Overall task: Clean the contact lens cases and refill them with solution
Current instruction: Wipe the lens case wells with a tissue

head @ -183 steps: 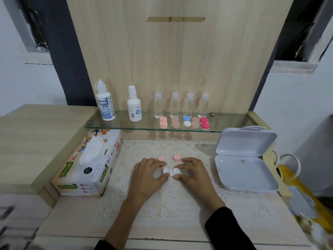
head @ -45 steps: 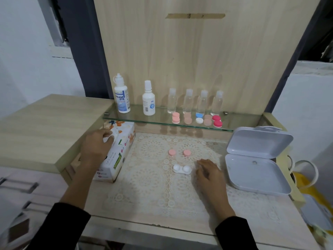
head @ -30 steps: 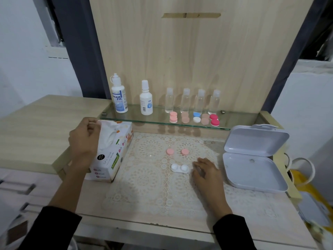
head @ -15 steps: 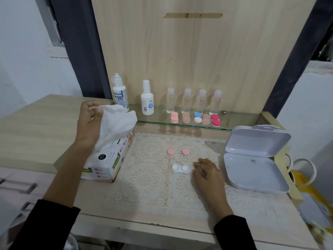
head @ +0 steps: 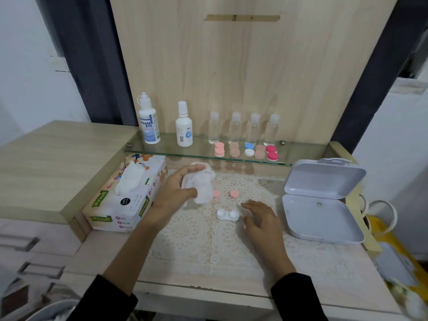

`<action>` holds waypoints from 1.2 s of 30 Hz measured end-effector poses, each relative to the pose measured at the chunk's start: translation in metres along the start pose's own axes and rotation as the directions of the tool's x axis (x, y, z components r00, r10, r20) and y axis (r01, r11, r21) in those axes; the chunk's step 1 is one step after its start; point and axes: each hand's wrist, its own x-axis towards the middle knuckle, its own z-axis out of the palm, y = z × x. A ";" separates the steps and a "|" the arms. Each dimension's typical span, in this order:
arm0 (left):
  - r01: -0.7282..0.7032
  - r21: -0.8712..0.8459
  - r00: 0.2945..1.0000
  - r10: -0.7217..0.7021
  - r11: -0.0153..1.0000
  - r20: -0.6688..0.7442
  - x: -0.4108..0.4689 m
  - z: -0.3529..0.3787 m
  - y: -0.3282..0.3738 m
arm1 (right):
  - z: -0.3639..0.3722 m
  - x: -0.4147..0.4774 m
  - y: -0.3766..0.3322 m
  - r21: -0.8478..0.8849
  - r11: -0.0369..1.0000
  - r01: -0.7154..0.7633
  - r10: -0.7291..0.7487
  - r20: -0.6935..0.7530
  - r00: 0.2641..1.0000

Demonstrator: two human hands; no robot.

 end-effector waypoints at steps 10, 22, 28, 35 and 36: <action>-0.152 0.467 0.988 0.145 0.871 0.051 0.002 0.035 -0.049 | -0.003 0.002 0.000 -0.056 0.998 0.021 -0.014 0.123 0.992; -0.470 0.767 0.859 0.425 0.436 0.286 -0.007 0.039 -0.053 | -0.001 0.003 0.002 -0.066 0.997 0.030 -0.022 0.126 0.992; -0.524 0.781 0.820 0.450 0.340 0.354 -0.009 0.034 -0.064 | 0.000 0.004 0.006 -0.071 0.997 0.042 -0.032 0.129 0.991; -0.522 0.795 0.823 0.426 0.309 0.375 0.001 0.040 -0.054 | 0.000 0.004 0.004 -0.072 0.996 0.045 -0.036 0.120 0.992; -0.521 0.794 0.825 0.425 0.313 0.373 0.002 0.040 -0.054 | 0.000 0.004 0.005 -0.074 0.996 0.045 -0.036 0.122 0.992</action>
